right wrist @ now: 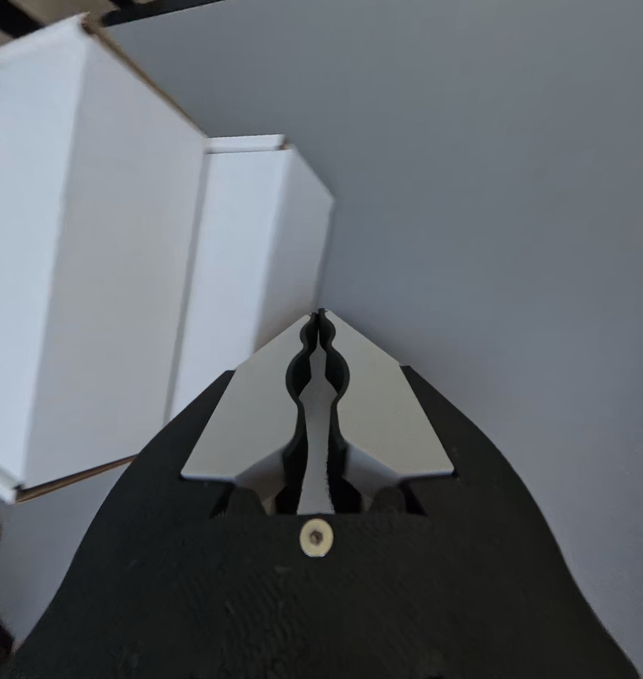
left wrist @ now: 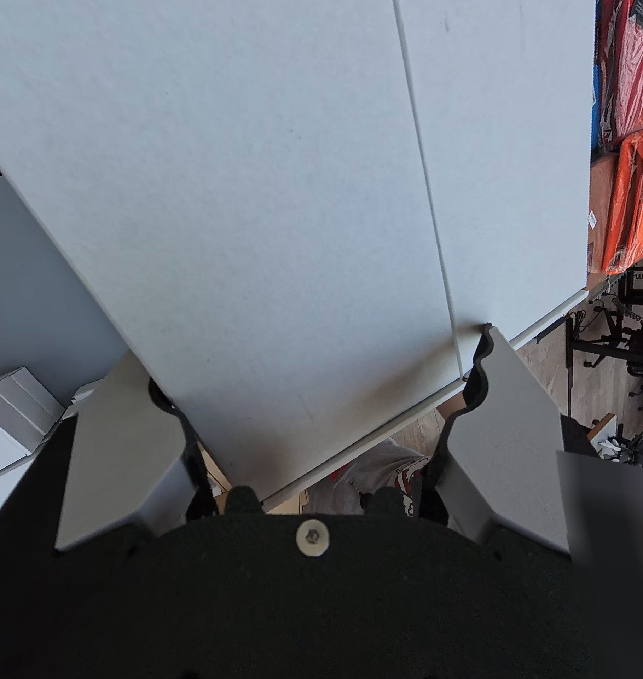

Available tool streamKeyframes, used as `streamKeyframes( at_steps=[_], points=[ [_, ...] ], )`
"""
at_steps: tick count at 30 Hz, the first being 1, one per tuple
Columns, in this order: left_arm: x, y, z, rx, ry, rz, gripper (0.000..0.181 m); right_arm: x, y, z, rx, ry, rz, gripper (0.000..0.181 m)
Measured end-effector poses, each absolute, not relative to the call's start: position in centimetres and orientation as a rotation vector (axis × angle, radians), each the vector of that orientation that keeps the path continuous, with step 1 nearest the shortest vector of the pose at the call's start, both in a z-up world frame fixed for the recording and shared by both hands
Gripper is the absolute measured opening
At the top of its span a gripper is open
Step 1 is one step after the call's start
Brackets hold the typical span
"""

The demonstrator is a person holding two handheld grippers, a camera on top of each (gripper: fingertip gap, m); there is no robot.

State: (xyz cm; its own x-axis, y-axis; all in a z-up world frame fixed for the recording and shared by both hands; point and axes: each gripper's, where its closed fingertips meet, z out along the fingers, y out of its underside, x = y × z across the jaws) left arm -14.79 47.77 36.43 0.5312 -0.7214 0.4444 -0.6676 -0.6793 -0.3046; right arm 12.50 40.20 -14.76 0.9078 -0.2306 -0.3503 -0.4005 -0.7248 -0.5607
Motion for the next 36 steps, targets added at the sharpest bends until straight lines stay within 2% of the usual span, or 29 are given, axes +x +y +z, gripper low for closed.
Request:
streamKeyframes(
  at_steps=[3,5,11,14,22,25,28,30,33,35,36],
  points=[
    [-14.7,47.9,36.5,-2.661,1.208,-0.839,0.158,11.3,40.9,-15.1,-2.464,0.335,0.201,0.000],
    [-14.6,47.9,36.4,-2.665,1.208,-0.842,0.158,11.3,40.6,-15.3,-2.479,0.383,0.259,0.000],
    [-14.9,47.8,36.4,-2.665,1.208,-0.849,0.158,15.4,38.1,-14.7,-2.452,0.493,0.092,0.000],
    [-14.9,47.9,36.4,-2.663,1.207,-0.856,0.158,10.1,39.7,-15.0,-2.435,0.395,0.359,0.001],
    [-15.0,47.7,36.4,-2.664,1.230,-0.840,0.159,13.6,38.5,-13.5,-2.352,0.491,0.089,0.000],
    [-15.2,47.7,36.4,-2.662,1.230,-0.846,0.159,13.6,39.9,-11.5,-2.271,0.427,0.067,0.000],
    [-15.2,47.8,36.3,-2.662,1.226,-0.852,0.159,6.5,42.7,-10.9,-2.297,0.122,0.346,0.000],
    [-15.2,47.8,36.4,-2.662,1.221,-0.849,0.158,7.1,42.9,-11.0,-2.326,-0.023,0.149,0.000],
    [-15.3,47.7,36.4,-2.664,1.222,-0.845,0.158,9.5,42.8,-11.0,-2.321,0.177,0.130,0.000],
    [-15.2,47.5,36.4,-2.659,1.219,-0.843,0.158,7.1,43.9,-10.4,-2.258,0.302,0.362,0.000],
    [-15.2,47.5,36.4,-2.658,1.210,-0.842,0.158,7.1,43.9,-10.4,-2.279,0.287,0.303,0.000]
  ],
)
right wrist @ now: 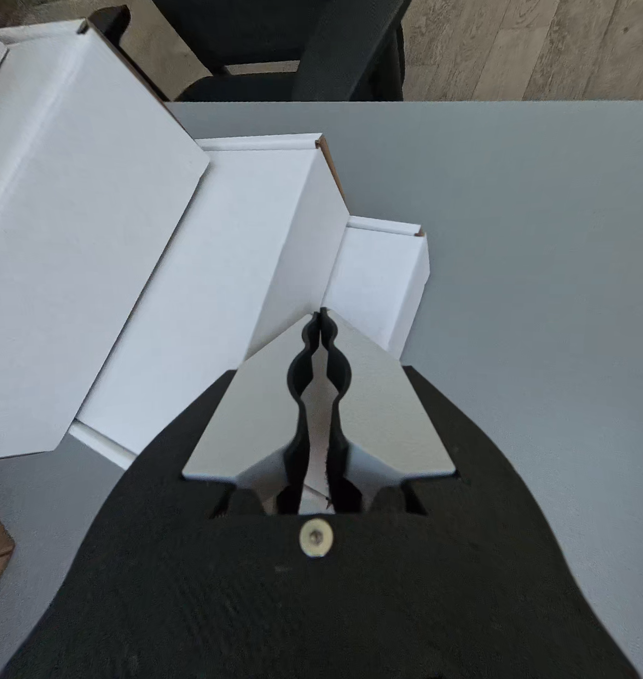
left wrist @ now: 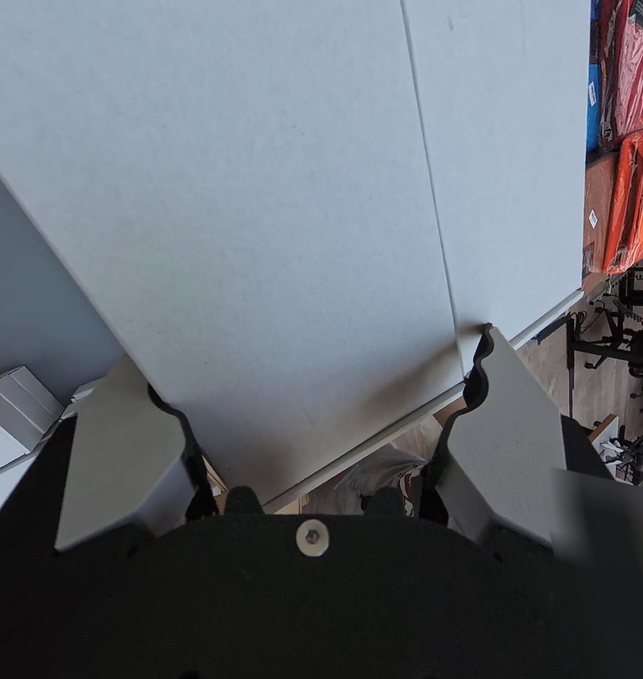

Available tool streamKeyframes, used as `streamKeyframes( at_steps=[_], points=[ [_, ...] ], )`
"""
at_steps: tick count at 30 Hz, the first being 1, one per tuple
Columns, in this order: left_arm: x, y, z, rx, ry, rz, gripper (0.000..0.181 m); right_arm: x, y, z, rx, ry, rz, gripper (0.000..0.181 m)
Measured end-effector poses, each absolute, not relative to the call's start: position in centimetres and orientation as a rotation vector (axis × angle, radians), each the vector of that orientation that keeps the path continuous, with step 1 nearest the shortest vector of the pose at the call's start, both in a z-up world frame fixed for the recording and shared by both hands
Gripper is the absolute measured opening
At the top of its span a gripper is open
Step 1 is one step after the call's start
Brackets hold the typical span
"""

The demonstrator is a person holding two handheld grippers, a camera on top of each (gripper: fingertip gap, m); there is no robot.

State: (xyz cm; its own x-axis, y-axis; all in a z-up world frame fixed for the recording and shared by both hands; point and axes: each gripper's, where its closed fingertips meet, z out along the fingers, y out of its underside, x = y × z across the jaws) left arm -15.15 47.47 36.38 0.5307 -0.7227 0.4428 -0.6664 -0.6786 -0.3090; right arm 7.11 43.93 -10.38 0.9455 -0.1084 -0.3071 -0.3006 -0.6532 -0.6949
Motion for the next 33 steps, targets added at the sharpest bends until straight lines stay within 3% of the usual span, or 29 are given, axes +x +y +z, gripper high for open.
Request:
streamKeyframes(
  at_steps=[4,7,10,14,16,19,21,22,24,27,29,32,33],
  points=[
    [-15.3,47.2,36.4,-2.664,1.214,-0.833,0.158,9.6,42.5,-10.2,-2.331,0.247,0.154,0.000],
    [-15.3,47.4,36.4,-2.663,1.200,-0.839,0.158,6.8,42.3,-9.8,-2.282,0.380,0.430,0.000],
    [-15.3,47.7,36.4,-2.661,1.197,-0.845,0.158,6.1,42.2,-10.1,-2.363,0.184,0.155,0.000],
    [-15.6,47.6,36.3,-2.673,1.197,-0.853,0.158,9.4,40.4,-9.7,-2.314,0.463,0.270,0.000],
    [-15.6,47.6,36.3,-2.666,1.195,-0.862,0.158,5.2,40.9,-9.6,-2.289,0.379,0.522,0.000],
    [-15.7,47.8,36.3,-2.660,1.194,-0.870,0.158,5.8,40.0,-10.3,-2.366,0.225,0.202,0.000],
    [-15.8,47.8,36.3,-2.665,1.194,-0.871,0.158,6.2,39.4,-8.9,-2.277,0.283,0.214,0.002],
    [-15.8,47.7,36.3,-2.667,1.194,-0.871,0.158,5.9,39.2,-7.9,-2.210,0.288,0.228,0.028],
    [-15.9,47.7,36.2,-2.667,1.194,-0.874,0.159,5.8,38.2,-6.8,-2.112,0.275,0.151,0.043],
    [-16.0,47.7,36.2,-2.670,1.199,-0.879,0.159,5.4,37.0,-6.2,-2.062,0.217,0.133,0.048],
    [-16.0,47.8,36.2,-2.669,1.196,-0.883,0.158,5.8,36.9,-5.8,-2.049,0.223,0.179,0.066],
    [-16.0,48.0,36.2,-2.672,1.197,-0.887,0.159,4.4,36.9,-5.1,-2.056,0.079,0.292,0.075],
    [-16.0,48.0,36.2,-2.672,1.197,-0.889,0.158,3.8,36.7,-5.2,-2.071,0.039,0.336,0.086]
  ],
)
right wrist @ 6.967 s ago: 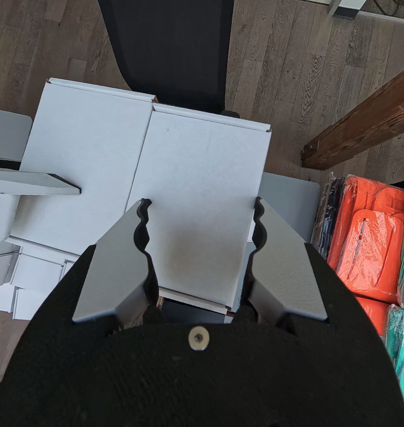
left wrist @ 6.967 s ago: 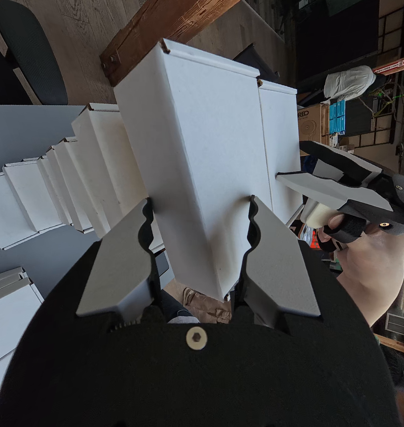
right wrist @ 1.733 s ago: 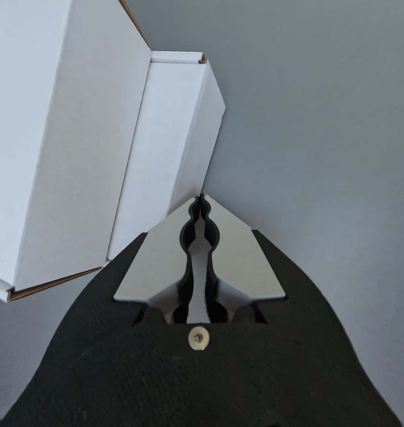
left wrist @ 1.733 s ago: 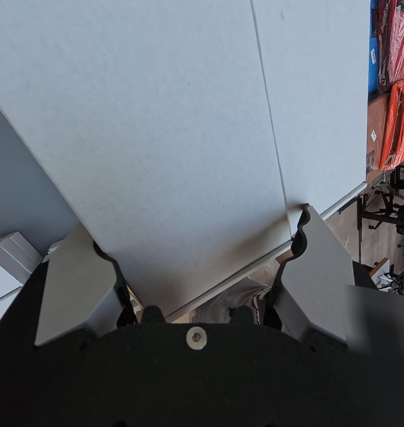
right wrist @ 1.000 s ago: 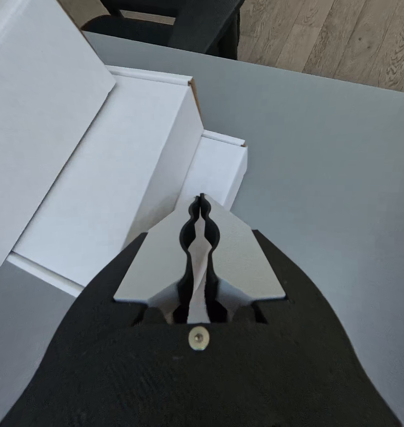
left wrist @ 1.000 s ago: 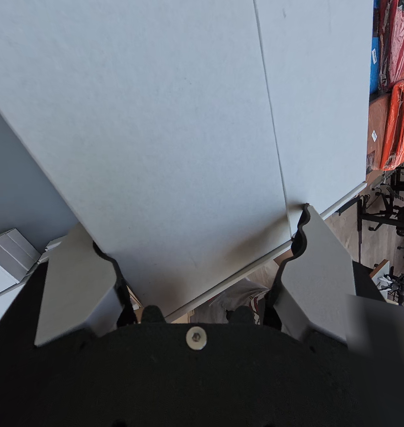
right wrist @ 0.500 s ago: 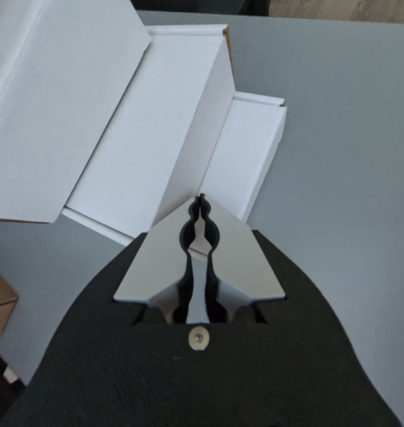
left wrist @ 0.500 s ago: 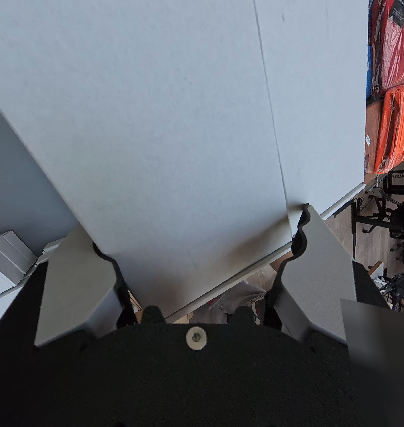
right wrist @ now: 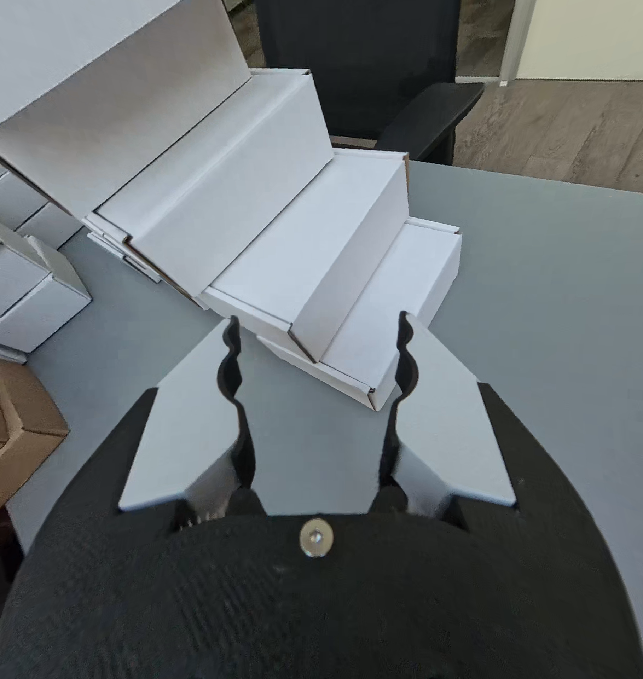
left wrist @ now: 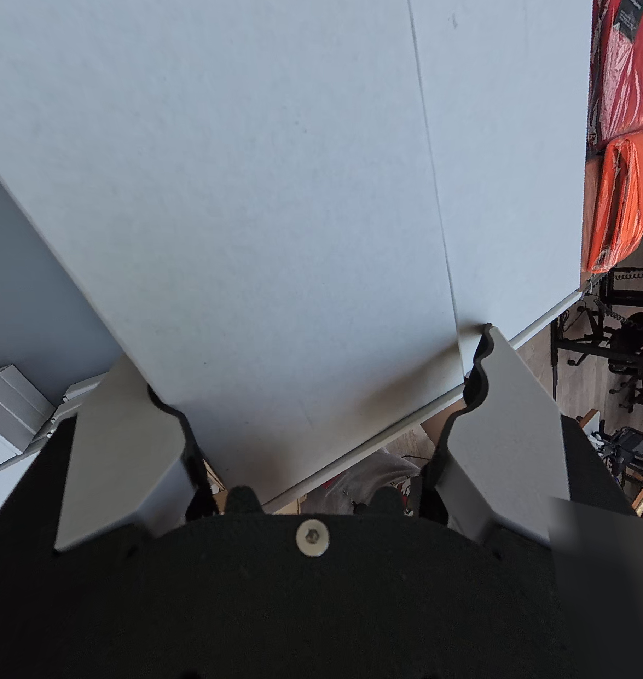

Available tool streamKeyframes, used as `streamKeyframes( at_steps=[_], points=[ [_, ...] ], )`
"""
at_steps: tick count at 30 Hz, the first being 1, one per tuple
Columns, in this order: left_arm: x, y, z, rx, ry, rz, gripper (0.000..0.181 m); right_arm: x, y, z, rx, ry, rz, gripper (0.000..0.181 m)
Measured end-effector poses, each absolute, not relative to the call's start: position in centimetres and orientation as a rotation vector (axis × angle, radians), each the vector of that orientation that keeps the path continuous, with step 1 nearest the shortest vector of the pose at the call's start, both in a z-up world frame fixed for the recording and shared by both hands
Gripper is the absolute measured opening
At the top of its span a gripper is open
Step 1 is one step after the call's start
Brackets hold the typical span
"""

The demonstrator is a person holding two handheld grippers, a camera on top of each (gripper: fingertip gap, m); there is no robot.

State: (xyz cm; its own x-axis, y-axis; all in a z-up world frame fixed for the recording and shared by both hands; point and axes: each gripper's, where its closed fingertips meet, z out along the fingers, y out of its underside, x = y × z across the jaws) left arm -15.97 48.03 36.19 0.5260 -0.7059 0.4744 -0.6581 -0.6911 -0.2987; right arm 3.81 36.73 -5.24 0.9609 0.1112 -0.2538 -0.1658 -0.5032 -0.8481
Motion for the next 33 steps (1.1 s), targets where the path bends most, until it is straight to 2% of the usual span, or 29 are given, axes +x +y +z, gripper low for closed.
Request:
streamKeyframes(
  at_steps=[4,7,10,12,13,15,16,17,20,28,29,33],
  points=[
    [-16.0,48.0,36.2,-2.670,1.202,-0.891,0.158,1.6,37.0,-6.2,-2.113,-0.189,0.413,0.114],
    [-16.1,48.1,36.2,-2.673,1.203,-0.895,0.158,1.6,37.3,-8.7,-2.264,-0.489,0.265,0.117],
    [-16.1,48.1,36.1,-2.667,1.201,-0.900,0.158,2.4,38.0,-9.2,-2.281,-0.561,0.255,0.104],
    [-16.0,48.1,36.1,-2.659,1.200,-0.903,0.158,0.9,39.4,-7.8,-2.176,-0.468,0.386,0.073],
    [-16.0,48.1,36.1,-2.659,1.200,-0.905,0.158,0.0,40.3,-7.5,-2.159,-0.453,0.349,0.090],
    [-15.8,48.3,36.1,-2.663,1.163,-0.921,0.159,0.1,40.4,-8.7,-2.200,-0.590,0.140,0.095],
    [-15.8,48.3,36.1,-2.669,1.162,-0.925,0.158,0.2,40.1,-8.8,-2.199,-0.593,0.150,0.089],
    [-15.9,48.2,36.1,-2.679,1.169,-0.922,0.158,0.7,39.7,-8.6,-2.201,-0.550,0.184,0.074],
    [-16.2,48.1,36.0,-2.682,1.171,-0.919,0.158,2.6,39.1,-8.3,-2.197,-0.441,0.199,0.074],
    [-16.6,47.9,36.0,-2.715,1.160,-0.917,0.158,-0.6,40.2,-9.7,-2.256,-0.411,0.186,0.097],
    [-16.7,47.8,36.0,-2.722,1.155,-0.915,0.158,-0.9,40.3,-9.7,-2.253,-0.376,0.193,0.103],
    [-17.0,47.7,35.9,-2.736,1.158,-0.919,0.158,-3.0,40.8,-10.0,-2.251,-0.296,0.208,0.148]
  ],
)
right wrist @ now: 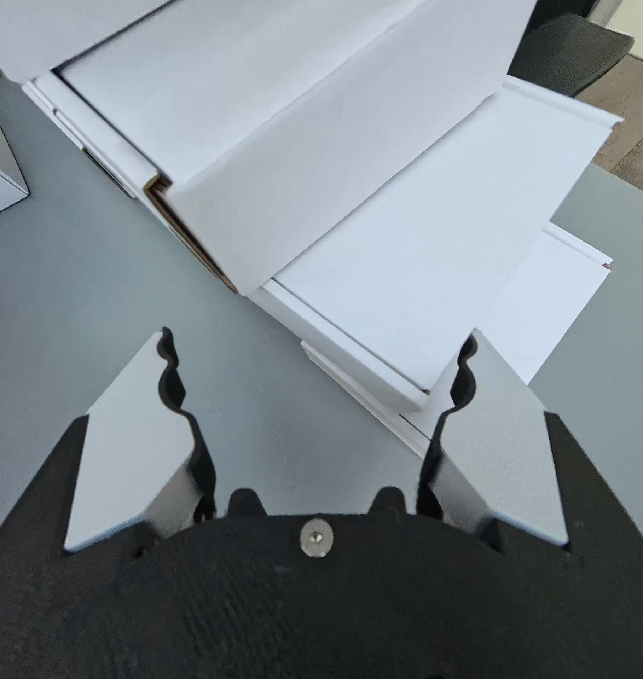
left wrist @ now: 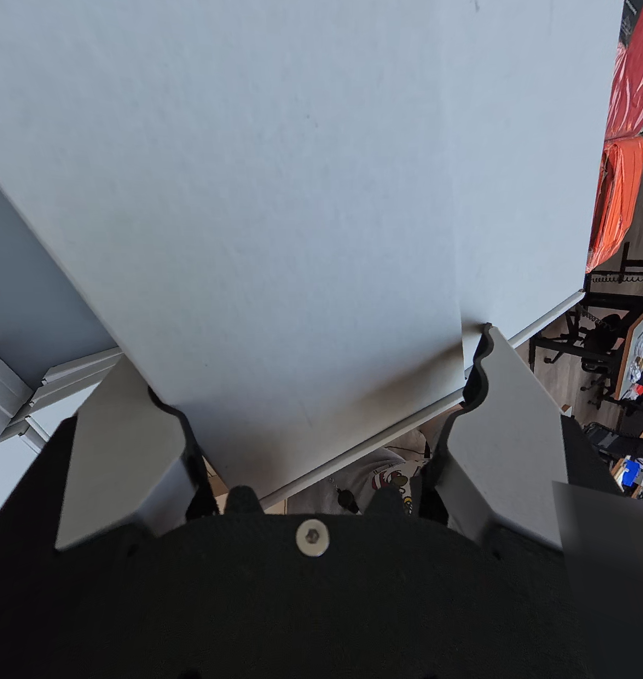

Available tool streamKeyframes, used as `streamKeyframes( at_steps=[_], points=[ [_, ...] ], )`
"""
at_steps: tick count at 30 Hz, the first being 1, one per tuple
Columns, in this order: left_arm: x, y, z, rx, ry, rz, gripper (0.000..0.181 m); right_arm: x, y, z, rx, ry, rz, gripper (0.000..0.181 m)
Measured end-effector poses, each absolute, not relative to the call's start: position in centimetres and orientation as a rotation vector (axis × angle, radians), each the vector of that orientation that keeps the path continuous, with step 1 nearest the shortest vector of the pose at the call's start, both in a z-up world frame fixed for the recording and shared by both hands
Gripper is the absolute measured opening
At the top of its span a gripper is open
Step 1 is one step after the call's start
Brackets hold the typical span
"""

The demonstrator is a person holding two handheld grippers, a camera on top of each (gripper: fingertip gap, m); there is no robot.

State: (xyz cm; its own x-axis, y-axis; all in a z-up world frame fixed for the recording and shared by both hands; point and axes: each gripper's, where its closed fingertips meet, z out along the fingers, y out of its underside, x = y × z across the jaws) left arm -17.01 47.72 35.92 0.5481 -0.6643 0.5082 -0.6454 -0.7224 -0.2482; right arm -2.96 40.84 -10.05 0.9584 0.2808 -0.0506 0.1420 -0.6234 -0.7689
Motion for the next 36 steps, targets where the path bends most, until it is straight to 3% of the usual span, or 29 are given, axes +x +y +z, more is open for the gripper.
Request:
streamKeyframes(
  at_steps=[9,18,26,32,36],
  points=[
    [-17.0,47.8,35.9,-2.734,1.156,-0.924,0.158,-3.0,42.6,-9.7,-2.190,-0.021,0.126,0.155],
    [-16.9,47.6,35.9,-2.741,1.171,-0.910,0.158,-2.7,42.0,-9.4,-2.213,0.000,0.165,0.150],
    [-17.3,48.2,35.9,-2.747,1.171,-0.962,0.158,0.5,39.1,-4.0,-2.115,0.073,0.134,0.150],
    [-17.2,48.4,35.7,-2.737,1.189,-1.020,0.157,2.8,37.2,6.0,-1.945,0.073,0.068,0.150],
    [-17.1,48.4,35.7,-2.745,1.200,-1.012,0.157,3.0,36.0,19.6,-1.666,0.058,0.051,0.147]
  ],
)
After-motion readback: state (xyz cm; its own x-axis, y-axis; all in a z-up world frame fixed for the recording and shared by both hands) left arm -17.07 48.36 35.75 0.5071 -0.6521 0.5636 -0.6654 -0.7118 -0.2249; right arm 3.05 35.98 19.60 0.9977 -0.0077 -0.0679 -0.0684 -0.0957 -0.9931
